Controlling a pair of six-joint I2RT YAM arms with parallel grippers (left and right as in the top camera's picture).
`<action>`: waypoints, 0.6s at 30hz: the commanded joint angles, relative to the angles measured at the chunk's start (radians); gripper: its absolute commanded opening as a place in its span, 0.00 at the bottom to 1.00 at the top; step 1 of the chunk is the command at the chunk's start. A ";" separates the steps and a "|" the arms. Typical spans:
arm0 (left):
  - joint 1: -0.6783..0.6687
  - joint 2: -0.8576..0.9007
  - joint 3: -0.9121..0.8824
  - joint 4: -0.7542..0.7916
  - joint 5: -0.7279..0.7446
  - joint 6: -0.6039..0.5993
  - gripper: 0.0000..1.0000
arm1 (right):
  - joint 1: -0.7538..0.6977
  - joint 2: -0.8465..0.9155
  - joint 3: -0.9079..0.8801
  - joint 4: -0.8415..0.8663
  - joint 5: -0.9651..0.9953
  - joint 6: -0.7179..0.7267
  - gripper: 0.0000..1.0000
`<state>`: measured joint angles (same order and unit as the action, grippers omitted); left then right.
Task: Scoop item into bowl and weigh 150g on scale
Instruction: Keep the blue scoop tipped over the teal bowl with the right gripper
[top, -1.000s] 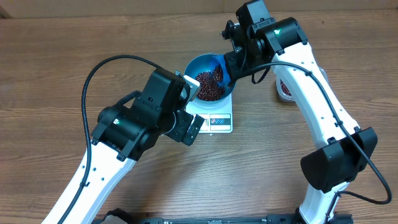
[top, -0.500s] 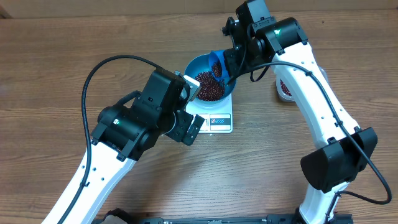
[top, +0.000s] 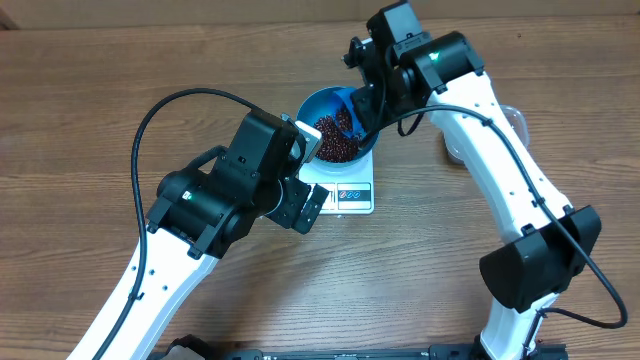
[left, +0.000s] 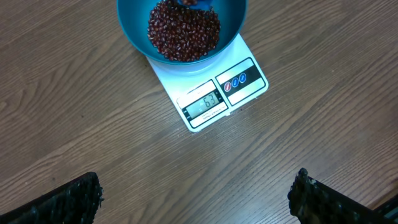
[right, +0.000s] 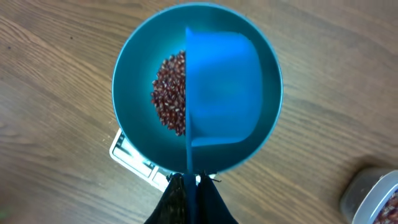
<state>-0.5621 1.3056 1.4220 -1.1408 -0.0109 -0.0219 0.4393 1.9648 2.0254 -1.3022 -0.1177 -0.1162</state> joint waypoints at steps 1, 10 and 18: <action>0.006 0.003 0.013 0.000 0.011 0.015 1.00 | 0.023 -0.081 0.031 0.018 0.087 -0.016 0.04; 0.006 0.003 0.013 0.000 0.011 0.015 1.00 | 0.130 -0.095 0.031 0.016 0.323 -0.016 0.04; 0.006 0.003 0.013 0.000 0.011 0.015 0.99 | 0.174 -0.095 0.031 0.014 0.391 -0.016 0.04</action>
<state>-0.5621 1.3056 1.4220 -1.1404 -0.0109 -0.0219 0.6067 1.9041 2.0254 -1.2942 0.2176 -0.1310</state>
